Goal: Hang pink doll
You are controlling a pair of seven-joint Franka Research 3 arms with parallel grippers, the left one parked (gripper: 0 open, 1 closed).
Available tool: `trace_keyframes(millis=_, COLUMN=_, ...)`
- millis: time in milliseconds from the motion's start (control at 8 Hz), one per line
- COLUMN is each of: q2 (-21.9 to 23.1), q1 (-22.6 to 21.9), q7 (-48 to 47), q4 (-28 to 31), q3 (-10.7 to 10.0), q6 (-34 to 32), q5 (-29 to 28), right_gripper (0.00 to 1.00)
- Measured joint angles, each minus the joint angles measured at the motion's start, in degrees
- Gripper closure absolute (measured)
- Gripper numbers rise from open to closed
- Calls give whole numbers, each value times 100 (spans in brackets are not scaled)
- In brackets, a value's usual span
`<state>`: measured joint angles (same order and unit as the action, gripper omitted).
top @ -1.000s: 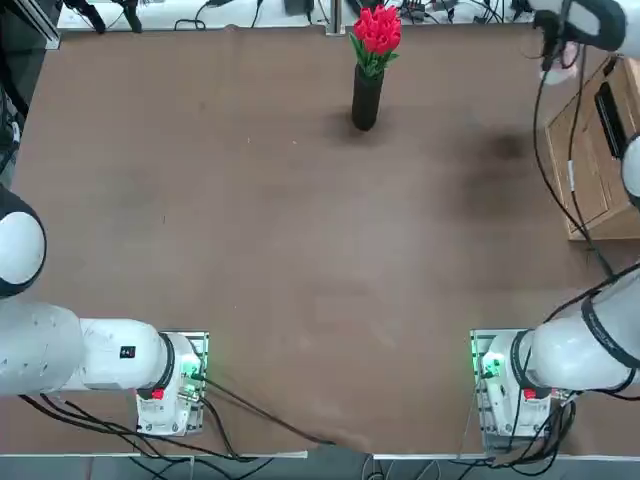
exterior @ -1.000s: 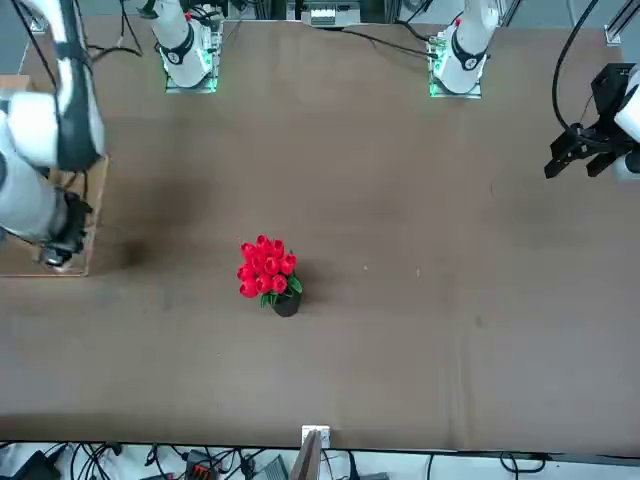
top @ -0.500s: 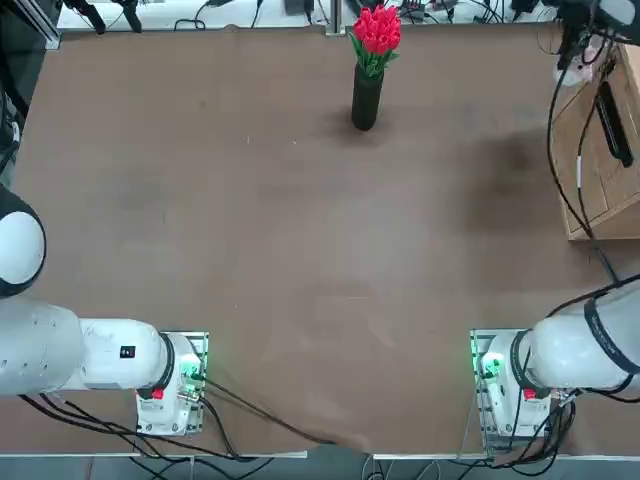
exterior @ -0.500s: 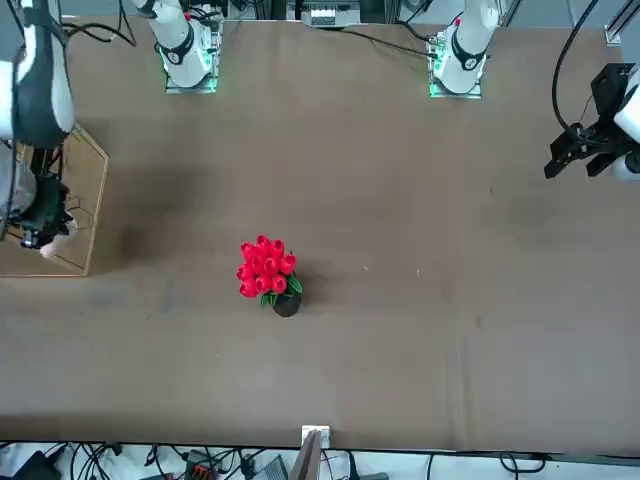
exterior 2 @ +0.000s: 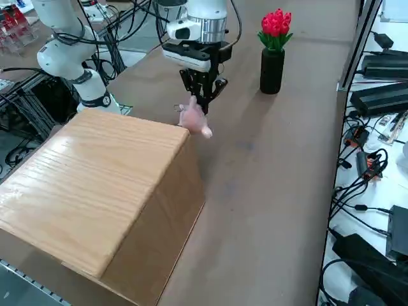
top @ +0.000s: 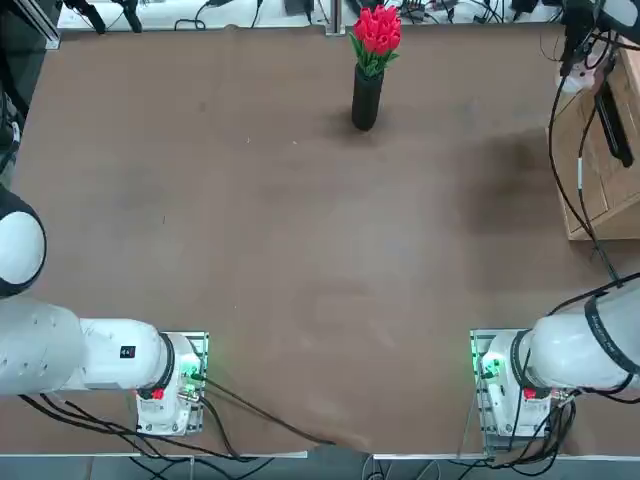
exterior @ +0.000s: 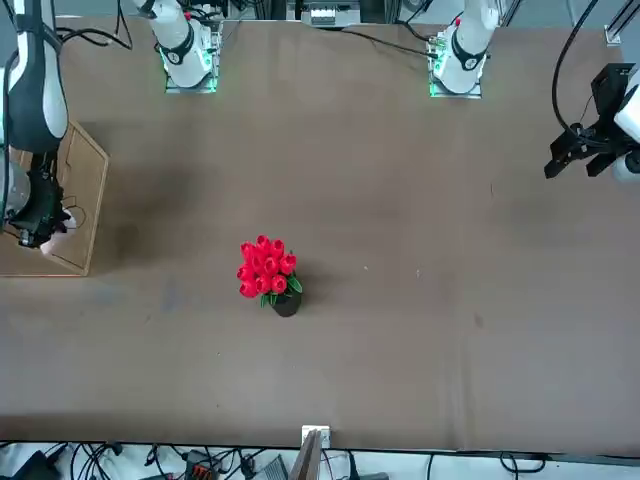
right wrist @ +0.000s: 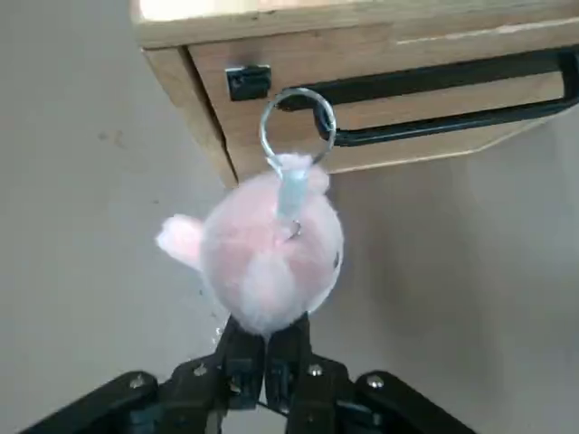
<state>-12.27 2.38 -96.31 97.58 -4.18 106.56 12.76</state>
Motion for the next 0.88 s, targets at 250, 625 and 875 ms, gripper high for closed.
trace_keyframes(millis=250, q2=-6, q1=107, q7=237, q4=16, q3=-1, q6=264, q5=0, right_gripper=95)
trace_keyframes(millis=625, q2=-9, q1=134, q7=303, q4=182, q3=2, q6=614, q5=0, right_gripper=94)
trace_keyframes(millis=875, q2=2, q1=152, q7=303, q4=274, q3=2, q6=701, q5=0, right_gripper=94)
